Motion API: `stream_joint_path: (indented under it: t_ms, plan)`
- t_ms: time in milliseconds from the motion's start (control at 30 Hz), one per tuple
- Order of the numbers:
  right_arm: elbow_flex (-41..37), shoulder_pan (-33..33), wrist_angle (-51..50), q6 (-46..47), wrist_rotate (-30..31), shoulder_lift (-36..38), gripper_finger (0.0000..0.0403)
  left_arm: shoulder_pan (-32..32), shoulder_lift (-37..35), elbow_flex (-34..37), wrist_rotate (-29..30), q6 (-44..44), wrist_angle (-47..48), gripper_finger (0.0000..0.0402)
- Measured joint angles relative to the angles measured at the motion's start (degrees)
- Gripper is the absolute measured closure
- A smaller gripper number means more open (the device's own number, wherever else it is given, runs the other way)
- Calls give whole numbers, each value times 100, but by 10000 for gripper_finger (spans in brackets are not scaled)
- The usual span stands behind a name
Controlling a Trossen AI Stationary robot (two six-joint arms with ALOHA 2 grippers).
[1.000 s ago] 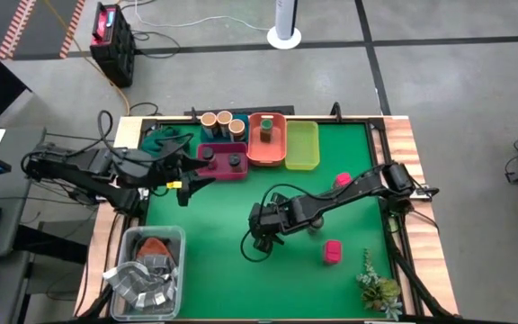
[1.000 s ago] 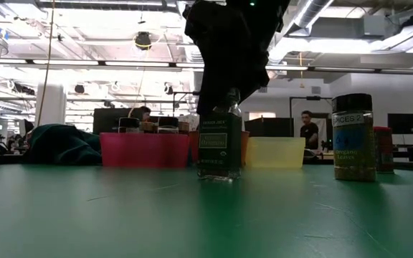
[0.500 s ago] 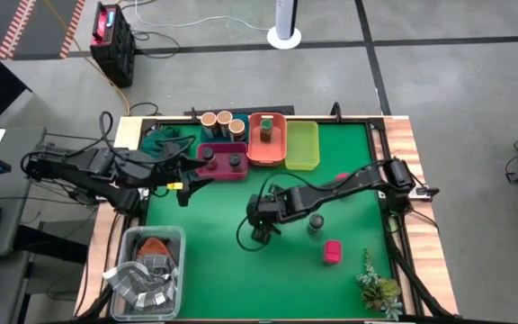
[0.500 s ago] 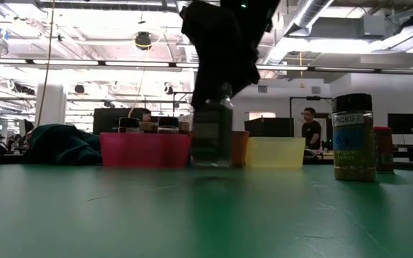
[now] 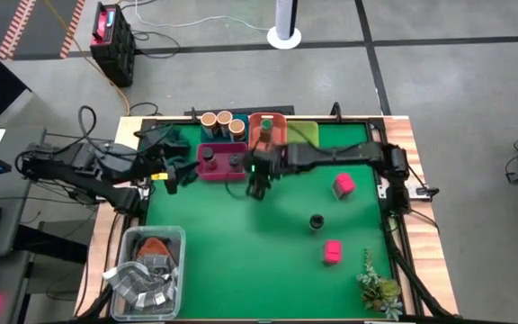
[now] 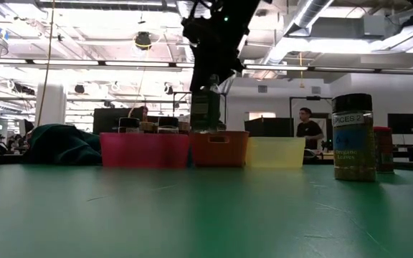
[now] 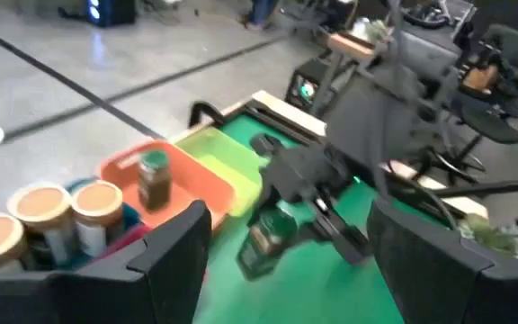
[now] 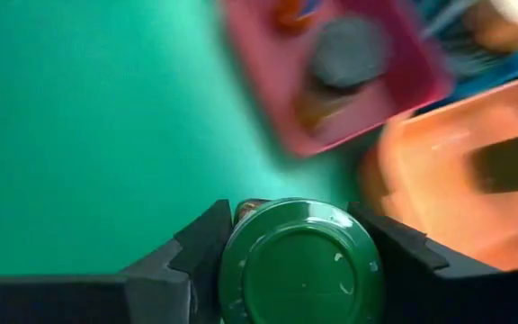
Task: Sort spices by type
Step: Put the green seasoning bottle into the orange bin
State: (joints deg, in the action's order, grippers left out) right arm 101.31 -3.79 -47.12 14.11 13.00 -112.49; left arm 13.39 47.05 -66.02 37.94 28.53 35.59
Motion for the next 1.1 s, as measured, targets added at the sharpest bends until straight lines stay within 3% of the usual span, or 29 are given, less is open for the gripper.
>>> stream_joint_path:
  t_ms: [300, 633, 867, 1100]
  plan:
    - [488, -1055, -76, -107, 7, 4, 179, 0, -146, 0, 113, -100, 411, 118]
    - [493, -1913, -93, 337, 54, 4, 178, 0, -94, 0, 169, -377, 457, 118]
    - [448, -2170, -113, 646, 58, -28, 177, 0, -94, 0, 513, -701, 455, 118]
    - [-149, -2062, 148, 851, 30, -33, 176, 0, -94, 0, 892, -820, 448, 118]
